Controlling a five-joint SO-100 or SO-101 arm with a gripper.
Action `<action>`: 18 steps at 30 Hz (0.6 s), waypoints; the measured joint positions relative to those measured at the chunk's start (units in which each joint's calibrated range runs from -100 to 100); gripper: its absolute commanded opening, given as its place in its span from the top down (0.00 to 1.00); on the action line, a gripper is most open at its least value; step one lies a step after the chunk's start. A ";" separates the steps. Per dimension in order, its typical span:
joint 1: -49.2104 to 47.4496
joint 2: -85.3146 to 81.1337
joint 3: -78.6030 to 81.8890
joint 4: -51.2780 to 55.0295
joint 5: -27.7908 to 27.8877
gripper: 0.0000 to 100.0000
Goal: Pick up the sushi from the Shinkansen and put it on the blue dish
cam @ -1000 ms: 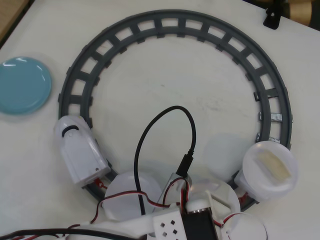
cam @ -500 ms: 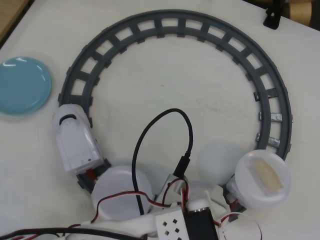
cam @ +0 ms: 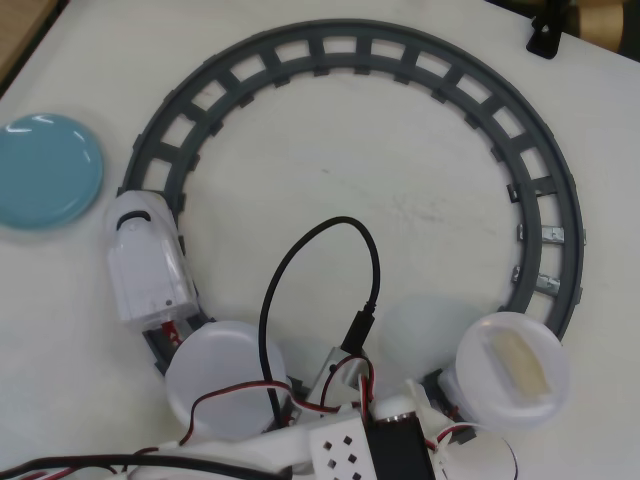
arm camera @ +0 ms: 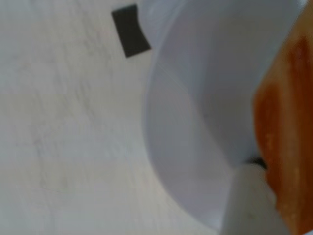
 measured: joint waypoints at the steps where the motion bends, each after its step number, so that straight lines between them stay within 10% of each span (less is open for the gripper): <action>1: 0.00 0.00 0.00 0.76 0.00 0.92; 18: -2.45 -0.67 -3.75 5.63 -0.05 0.96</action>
